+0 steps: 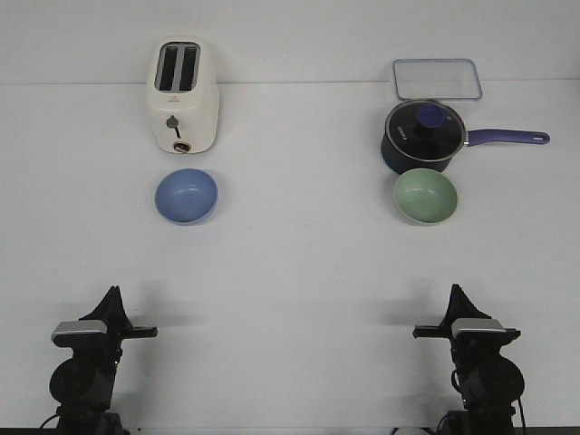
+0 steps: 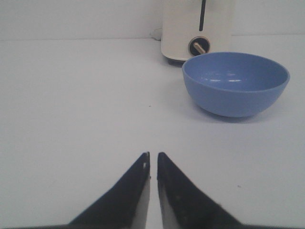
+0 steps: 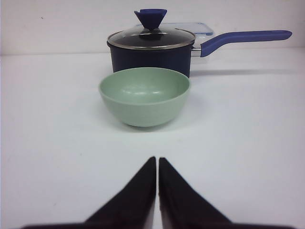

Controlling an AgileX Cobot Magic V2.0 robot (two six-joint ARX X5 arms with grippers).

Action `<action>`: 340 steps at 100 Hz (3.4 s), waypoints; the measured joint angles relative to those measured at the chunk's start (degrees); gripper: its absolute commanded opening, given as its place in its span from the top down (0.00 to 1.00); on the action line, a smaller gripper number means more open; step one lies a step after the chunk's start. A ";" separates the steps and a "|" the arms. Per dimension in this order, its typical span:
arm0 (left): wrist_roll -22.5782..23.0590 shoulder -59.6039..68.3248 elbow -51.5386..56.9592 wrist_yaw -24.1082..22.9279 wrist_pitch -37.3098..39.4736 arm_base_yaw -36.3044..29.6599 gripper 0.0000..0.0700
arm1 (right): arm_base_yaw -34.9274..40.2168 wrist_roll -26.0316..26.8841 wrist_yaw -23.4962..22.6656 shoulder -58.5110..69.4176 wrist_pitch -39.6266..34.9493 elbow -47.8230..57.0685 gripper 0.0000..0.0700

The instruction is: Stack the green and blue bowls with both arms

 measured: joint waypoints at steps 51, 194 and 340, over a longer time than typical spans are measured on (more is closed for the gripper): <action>0.00 0.00 0.00 0.00 0.00 0.00 0.98 | 0.02 0.00 0.00 0.00 0.00 0.00 0.98; 0.00 0.00 0.00 0.00 0.00 0.00 0.98 | -1.60 12.39 3.02 70.88 -10.64 53.79 0.47; 0.00 0.00 0.00 0.00 0.00 0.00 0.98 | 13.68 14.80 -11.72 67.17 -17.99 47.08 1.00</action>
